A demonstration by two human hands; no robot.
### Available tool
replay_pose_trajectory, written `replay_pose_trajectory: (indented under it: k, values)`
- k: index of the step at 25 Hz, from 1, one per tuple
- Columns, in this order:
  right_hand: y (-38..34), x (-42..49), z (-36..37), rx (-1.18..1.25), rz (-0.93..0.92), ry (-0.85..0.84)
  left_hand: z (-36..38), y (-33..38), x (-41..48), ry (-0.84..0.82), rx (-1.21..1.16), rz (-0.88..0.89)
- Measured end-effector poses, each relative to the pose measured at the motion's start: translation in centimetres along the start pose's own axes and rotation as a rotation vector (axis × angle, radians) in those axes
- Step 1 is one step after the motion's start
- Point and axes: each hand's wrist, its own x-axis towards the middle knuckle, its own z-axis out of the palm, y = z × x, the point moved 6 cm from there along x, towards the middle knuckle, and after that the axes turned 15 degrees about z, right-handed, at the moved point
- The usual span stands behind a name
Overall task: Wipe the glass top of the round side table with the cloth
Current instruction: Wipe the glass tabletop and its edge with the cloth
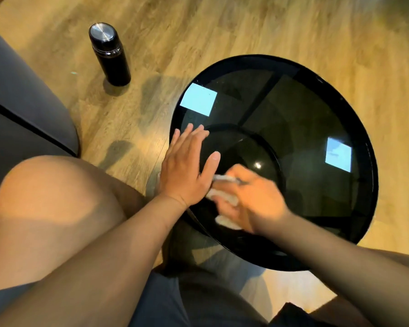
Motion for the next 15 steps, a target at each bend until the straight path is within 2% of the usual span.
replay_pose_trajectory:
  k: [5, 8, 10, 13, 15]
  values:
    - [15.9, 4.6, -5.3, -0.071, 0.373, 0.189, 0.3, -0.4, -0.2, -0.014, 0.038, -0.055]
    - [27.8, 6.9, -9.4, -0.117, 0.769, 0.191, 0.5, -0.5, -0.3, -0.012, 0.034, -0.074]
    - [32.8, 8.1, -10.7, -0.124, 0.883, 0.227, 0.5, -0.6, 0.0, -0.004, 0.03, -0.084]
    - [31.3, 8.9, -9.5, -0.111, 0.925, 0.261, 0.5, -0.7, -0.2, 0.002, 0.022, -0.094]
    - [25.9, 7.6, -8.5, -0.116, 0.835, 0.297, 0.3, -0.5, -0.2, 0.002, 0.016, -0.095]
